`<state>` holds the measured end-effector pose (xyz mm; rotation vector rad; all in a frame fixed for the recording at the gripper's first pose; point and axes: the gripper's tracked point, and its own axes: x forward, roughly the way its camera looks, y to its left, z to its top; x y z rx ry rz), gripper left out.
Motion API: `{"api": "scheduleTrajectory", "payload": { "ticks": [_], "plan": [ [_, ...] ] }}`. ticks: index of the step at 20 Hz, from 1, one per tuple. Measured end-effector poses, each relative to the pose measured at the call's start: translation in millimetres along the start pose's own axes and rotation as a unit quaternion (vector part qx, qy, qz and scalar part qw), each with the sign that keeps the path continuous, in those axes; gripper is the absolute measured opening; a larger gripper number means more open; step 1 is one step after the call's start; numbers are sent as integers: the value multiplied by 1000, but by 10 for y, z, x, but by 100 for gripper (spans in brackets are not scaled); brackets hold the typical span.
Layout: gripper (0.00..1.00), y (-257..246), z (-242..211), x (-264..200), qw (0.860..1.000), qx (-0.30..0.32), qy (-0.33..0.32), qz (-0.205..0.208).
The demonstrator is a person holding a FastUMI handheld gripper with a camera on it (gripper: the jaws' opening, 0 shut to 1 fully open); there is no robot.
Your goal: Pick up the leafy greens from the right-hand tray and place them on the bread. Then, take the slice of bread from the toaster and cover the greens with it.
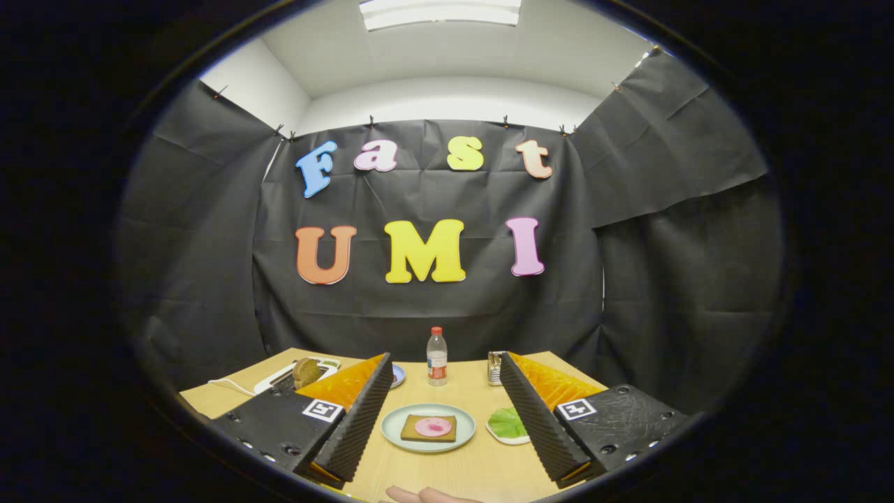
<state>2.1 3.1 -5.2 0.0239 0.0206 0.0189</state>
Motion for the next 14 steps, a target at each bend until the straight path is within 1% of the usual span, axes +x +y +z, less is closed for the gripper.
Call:
{"api": "scheduleTrajectory", "payload": {
  "ticks": [3, 8, 11, 14],
  "plan": [
    [95, 0, -49, 37, 1000, 1, 4, 3],
    [95, -154, -165, 196, 1000, 10, 10, -1],
    [95, -466, -319, 404, 1000, 2, 12, -25],
    [95, -771, -521, 685, 999, 2, 26, -33]
  ]
}}
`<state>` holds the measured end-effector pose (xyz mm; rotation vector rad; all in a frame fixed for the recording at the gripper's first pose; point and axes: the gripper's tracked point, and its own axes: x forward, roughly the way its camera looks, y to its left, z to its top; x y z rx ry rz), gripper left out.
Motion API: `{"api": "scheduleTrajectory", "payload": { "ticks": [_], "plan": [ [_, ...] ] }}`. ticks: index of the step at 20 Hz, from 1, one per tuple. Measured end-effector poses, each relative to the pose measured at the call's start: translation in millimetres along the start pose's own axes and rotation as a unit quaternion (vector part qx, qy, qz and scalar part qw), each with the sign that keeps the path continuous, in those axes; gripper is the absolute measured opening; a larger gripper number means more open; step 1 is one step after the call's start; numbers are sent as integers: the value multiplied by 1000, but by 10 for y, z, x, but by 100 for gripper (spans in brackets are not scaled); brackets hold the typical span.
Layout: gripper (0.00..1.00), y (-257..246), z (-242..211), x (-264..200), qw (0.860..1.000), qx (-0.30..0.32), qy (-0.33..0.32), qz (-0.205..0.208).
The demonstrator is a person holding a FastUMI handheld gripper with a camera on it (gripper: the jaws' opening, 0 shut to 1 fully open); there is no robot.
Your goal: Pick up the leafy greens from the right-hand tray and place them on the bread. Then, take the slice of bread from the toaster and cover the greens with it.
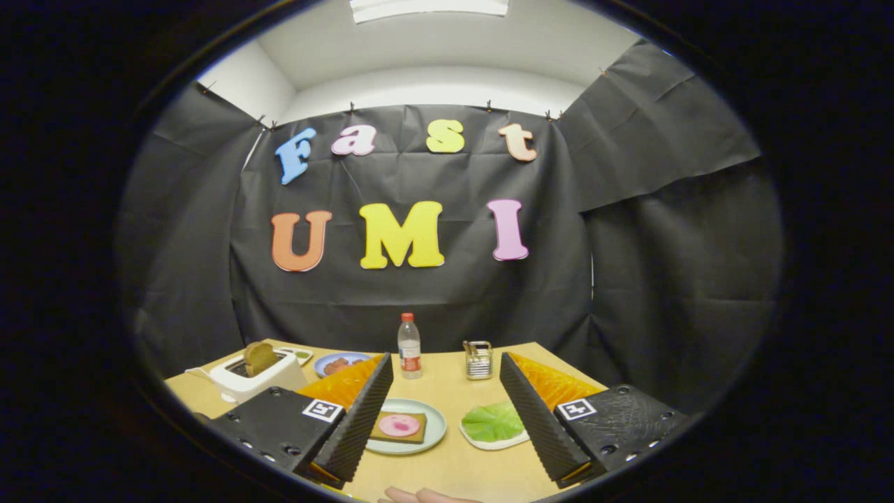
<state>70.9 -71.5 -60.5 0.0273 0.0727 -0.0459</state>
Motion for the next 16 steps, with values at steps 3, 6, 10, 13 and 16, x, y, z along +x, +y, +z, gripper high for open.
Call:
{"api": "scheduleTrajectory", "payload": {
  "ticks": [3, 6, 10, 13, 16],
  "plan": [
    [95, -376, -291, 412, 999, 1, 34, -15],
    [95, -761, -650, 856, 996, -3, 77, -35],
    [96, -1091, -1198, 1439, 988, 8, 149, -37],
    [96, -1316, -1518, 1771, 983, 0, 180, -47],
    [96, -1395, -1853, 2013, 972, 14, 232, -46]
  ]
}}
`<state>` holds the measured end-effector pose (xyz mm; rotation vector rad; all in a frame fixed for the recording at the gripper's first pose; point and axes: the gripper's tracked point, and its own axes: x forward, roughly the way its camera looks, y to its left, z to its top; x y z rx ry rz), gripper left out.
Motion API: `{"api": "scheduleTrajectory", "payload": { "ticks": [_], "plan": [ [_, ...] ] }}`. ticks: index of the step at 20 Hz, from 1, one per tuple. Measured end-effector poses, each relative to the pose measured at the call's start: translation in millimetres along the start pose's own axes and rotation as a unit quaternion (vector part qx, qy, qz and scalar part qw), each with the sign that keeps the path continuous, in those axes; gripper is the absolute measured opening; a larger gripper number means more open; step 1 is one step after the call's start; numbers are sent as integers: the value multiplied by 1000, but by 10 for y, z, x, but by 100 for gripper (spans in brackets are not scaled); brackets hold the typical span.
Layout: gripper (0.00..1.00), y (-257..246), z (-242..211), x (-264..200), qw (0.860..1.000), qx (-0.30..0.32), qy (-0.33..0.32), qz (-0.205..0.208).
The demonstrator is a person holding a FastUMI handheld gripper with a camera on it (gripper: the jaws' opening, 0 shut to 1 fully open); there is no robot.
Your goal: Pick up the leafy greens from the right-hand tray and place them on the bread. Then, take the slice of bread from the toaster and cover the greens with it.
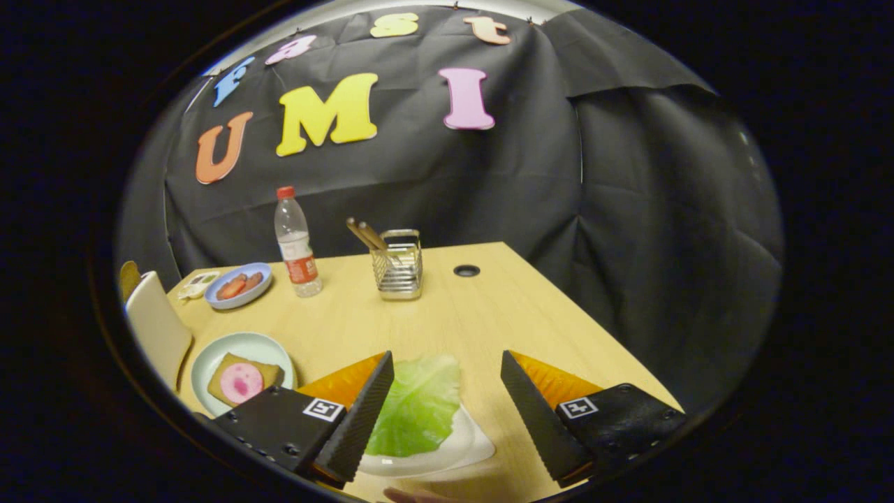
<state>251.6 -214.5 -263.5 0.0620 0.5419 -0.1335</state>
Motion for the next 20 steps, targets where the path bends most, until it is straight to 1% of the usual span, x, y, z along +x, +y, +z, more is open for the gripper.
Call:
{"api": "scheduleTrajectory", "payload": {
  "ticks": [3, 4, 6, 8, 9, 12, 16, 17, 20],
  "plan": [
    [96, -40, -140, 233, 999, 17, 49, 7],
    [94, -31, -164, 277, 998, 20, 58, 13],
    [90, -39, -232, 370, 997, 21, 78, 12],
    [90, -1, -267, 439, 995, 18, 91, 21],
    [87, 42, -276, 448, 995, 21, 97, 30],
    [68, 141, -303, 463, 992, 24, 115, 46],
    [43, 202, -246, 438, 993, 3, 109, 37],
    [36, 243, -251, 434, 993, 3, 112, 42],
    [18, 256, -263, 426, 993, 5, 116, 38]
  ]
}}
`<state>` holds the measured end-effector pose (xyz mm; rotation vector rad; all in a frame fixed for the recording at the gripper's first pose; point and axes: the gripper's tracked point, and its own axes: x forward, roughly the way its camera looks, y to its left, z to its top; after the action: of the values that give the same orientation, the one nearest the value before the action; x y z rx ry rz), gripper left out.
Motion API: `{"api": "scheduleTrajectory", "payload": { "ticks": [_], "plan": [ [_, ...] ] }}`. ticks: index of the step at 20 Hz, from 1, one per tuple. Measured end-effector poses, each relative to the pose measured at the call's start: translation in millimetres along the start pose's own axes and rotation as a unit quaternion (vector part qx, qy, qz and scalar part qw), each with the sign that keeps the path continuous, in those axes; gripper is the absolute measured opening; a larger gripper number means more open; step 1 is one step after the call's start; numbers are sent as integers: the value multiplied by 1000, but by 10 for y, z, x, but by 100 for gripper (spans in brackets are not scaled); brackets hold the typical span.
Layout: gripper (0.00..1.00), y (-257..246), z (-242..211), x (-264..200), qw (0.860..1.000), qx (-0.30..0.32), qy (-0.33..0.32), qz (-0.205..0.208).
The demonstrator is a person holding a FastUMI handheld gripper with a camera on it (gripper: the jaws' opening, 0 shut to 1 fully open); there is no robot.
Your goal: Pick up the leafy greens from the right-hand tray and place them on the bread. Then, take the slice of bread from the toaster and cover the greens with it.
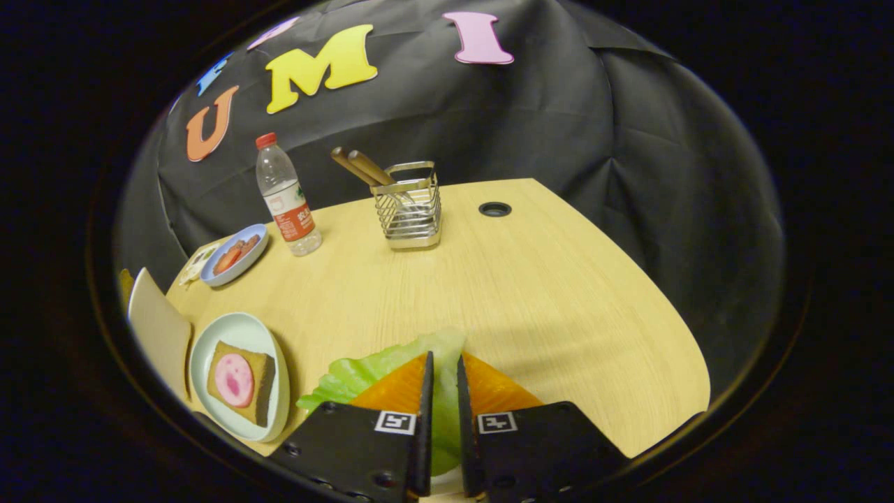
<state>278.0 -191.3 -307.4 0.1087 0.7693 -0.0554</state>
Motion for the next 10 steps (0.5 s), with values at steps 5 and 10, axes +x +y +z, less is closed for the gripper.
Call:
{"api": "scheduleTrajectory", "payload": {
  "ticks": [5, 10],
  "plan": [
    [3, -8, -19, -75, 1000, -4, 5, -11],
    [0, -51, 114, -356, 999, 5, -27, -28]
  ]
}}
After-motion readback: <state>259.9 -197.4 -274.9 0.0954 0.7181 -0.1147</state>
